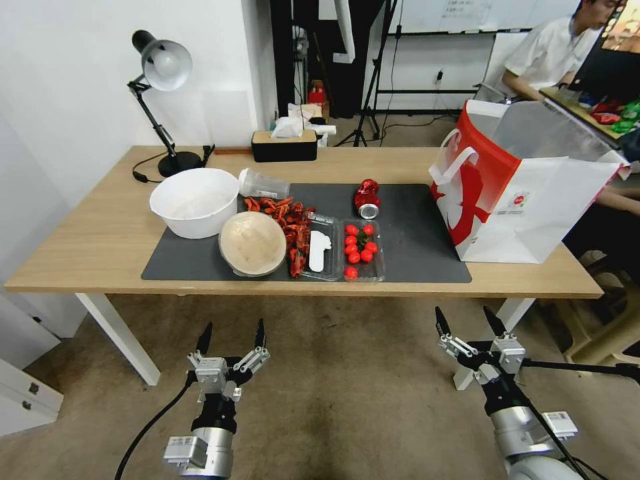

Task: Pick up the trash from the table and place it into the takeout bag.

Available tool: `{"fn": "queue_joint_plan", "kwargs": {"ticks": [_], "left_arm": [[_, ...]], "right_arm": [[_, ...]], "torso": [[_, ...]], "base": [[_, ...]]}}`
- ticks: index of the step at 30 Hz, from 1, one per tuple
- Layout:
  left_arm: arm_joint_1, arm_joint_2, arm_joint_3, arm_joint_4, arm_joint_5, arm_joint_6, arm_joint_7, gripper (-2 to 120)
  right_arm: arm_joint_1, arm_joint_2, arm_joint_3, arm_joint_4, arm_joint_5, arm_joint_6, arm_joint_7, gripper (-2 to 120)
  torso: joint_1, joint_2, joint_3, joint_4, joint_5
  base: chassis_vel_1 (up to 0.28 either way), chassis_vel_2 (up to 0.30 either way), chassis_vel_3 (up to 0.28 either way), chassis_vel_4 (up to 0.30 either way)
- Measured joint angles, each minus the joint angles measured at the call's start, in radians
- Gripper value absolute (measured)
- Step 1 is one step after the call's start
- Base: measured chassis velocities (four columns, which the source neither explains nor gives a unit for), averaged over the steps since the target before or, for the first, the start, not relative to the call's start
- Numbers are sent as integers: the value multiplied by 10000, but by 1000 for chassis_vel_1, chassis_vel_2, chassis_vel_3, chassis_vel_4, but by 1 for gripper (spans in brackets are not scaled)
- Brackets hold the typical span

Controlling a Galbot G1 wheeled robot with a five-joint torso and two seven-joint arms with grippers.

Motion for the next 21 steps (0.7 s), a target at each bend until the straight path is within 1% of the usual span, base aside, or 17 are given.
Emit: {"fn": "queue_joint_plan", "kwargs": {"ticks": [6,10,13,14,17,18,21], "left_arm": [[-9,15,-17,1,-52,1,0,100],[8,3,-47,-26,-78,9,1,100],[51,3,-74,-105,-80,29,1,100],[51,3,-74,-105,-80,29,1,100],[112,0,-89,-124,-58,32,1,100],[112,0,-89,-124,-58,32,1,100],[198,-12,-113,-185,-19,32,-1,100]], "right_arm": [[-3,-17,-4,168,-2,-159,16,100],[139,-135,-268,398,2,-414,60,100],[694,-360,-750,569,-12,-866,285,100],[694,-360,-750,569,-12,-866,285,100],[1452,-599,-1319,578,-46,-1294,518,100],[1452,-599,-1319,578,-46,-1294,518,100],[2378,-931,-1870,735,104,-2013,783,100]], "torso": [[1,0,0,0,1],[0,0,0,-1,0],[0,0,0,0,0],[0,0,0,0,0],[0,0,1,1,2],[0,0,1,1,2],[0,0,1,1,0]], "base": [[0,0,0,0],[0,0,0,0],[0,0,0,0],[0,0,0,0],[0,0,0,0],[0,0,0,0],[0,0,0,0]]}}
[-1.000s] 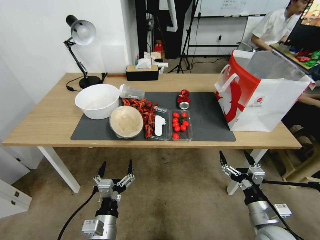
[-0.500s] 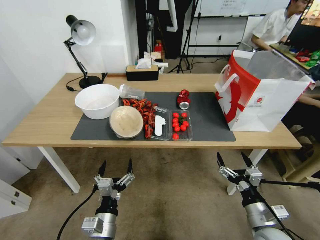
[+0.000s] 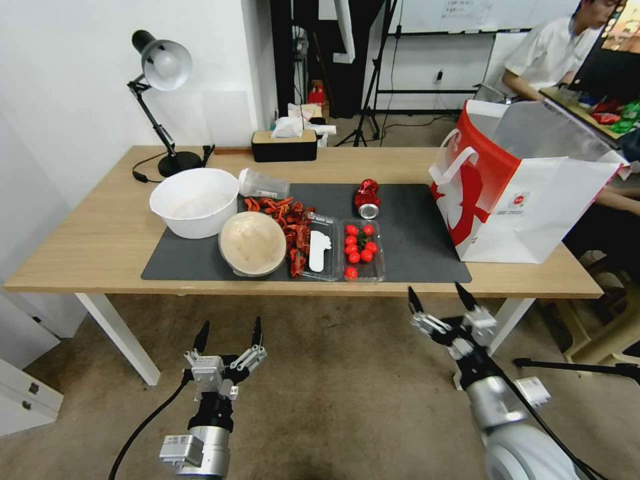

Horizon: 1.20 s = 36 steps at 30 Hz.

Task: Pick up the trash from the table and place it into the takeout bag.

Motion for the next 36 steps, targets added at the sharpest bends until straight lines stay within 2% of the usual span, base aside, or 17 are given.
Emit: {"fn": "queue_joint_plan", "kwargs": {"ticks": [8,12,17,20,24,26,29,32,36], "left_arm": [[65,-29,-83,-46,50,1,-1,100],[87,-103,-162,-74,108,22,-4,100],[93,-136,-240,-74,133,31,-4,100],[97,-210,-317,-74,148,41,-5,100],[97,-273,-352,-74,170,53,-5,100],[105,-333,-420,-74,184,61,-6,100],[109,-352,-456,-75,186,63,-6,100],[117,-385,-567,-97,188,71,-10,100],[150,-399,-658,-111,186,72,-14,100]], "right_arm": [[1410,-698,-750,197,552,-1187,488,100],[2921,-1427,-1594,196,1232,-2151,1140,100],[4032,-1840,-2241,71,1699,-2880,1751,100],[5356,-2104,-2968,-261,2343,-3496,2312,100],[6173,-2196,-3443,-553,2792,-3893,2619,100],[7165,-2238,-4024,-975,3334,-4395,2910,100],[7608,-2213,-4289,-1190,3557,-4623,3072,100],[9021,-1973,-5063,-1824,4261,-5351,3670,100],[10143,-1586,-5724,-2437,4919,-6088,4295,100]], "torso": [[0,0,0,-1,0],[1,0,0,0,-1],[0,0,0,-1,0],[1,0,1,-1,0],[0,0,0,0,2],[1,0,1,-1,0],[1,-1,1,-1,1],[1,-1,0,-1,0],[2,-1,0,1,-1]], "base": [[0,0,0,0],[0,0,0,0],[0,0,0,0],[0,0,0,0],[0,0,0,0],[0,0,0,0],[0,0,0,0],[0,0,0,0],[0,0,0,0]]}}
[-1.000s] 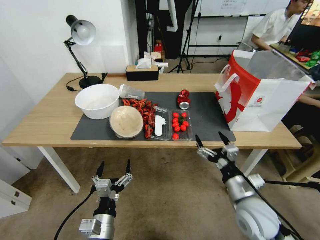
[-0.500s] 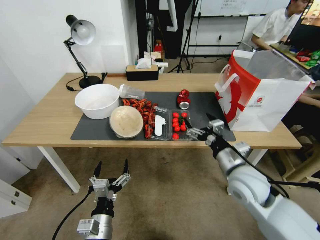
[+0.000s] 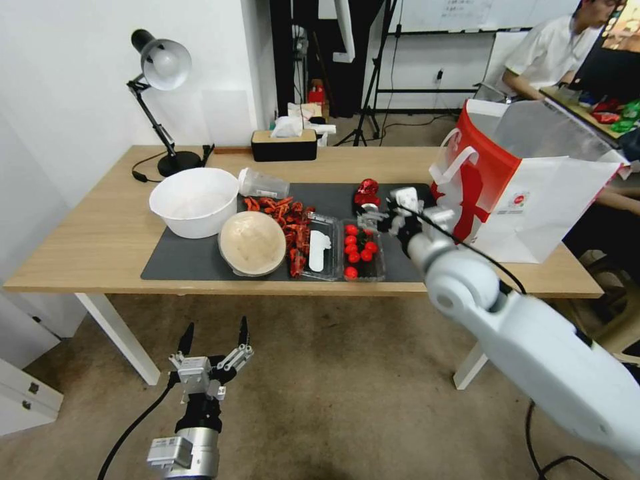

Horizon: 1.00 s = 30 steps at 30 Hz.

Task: Pick up the trash from the table and place it into the takeout bag.

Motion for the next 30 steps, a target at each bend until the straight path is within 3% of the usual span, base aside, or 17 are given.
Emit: {"fn": "queue_joint_plan", "kwargs": {"ticks": [13,22,30], "left_arm": [[54,-25,-22,-75,-17,-1,57,100],[-26,-32,92,-29,36,8,81,100],[48,2,32,-72,28,7,82,100]], "right_arm": [[1722,1325,-1201,-1950,790,-713,807,100],[2701,2072,-1357,-3988,1624,-905,952,100],[3079,2396,-1373,-4831,1870,-1176,1367,100]], "torso": [[-1,0,0,-1,1],[-1,0,0,-1,0],[-3,0,-1,-2,2]], "base": [[0,0,0,0],[0,0,0,0],[0,0,0,0]]}}
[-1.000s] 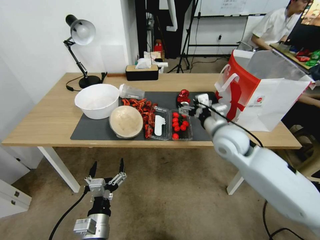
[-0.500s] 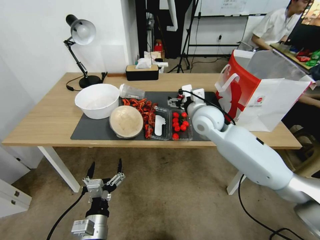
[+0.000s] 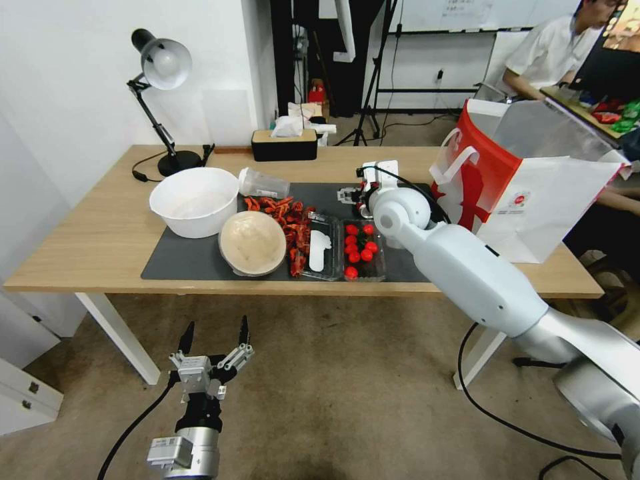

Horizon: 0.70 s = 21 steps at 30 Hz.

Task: Pick up the trash from the table and place it into the takeout bag.

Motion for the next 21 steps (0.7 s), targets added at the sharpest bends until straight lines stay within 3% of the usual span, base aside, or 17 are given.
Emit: {"fn": "queue_joint_plan", "kwargs": {"ticks": [21], "left_arm": [[31,123,-37,18,-123,-36,-51,100]], "right_arm": [[516,720,27,-1501,1110,-660,786,100]], "torso": [[1,2,0,1,-1]], "base": [[0,0,0,0]]}}
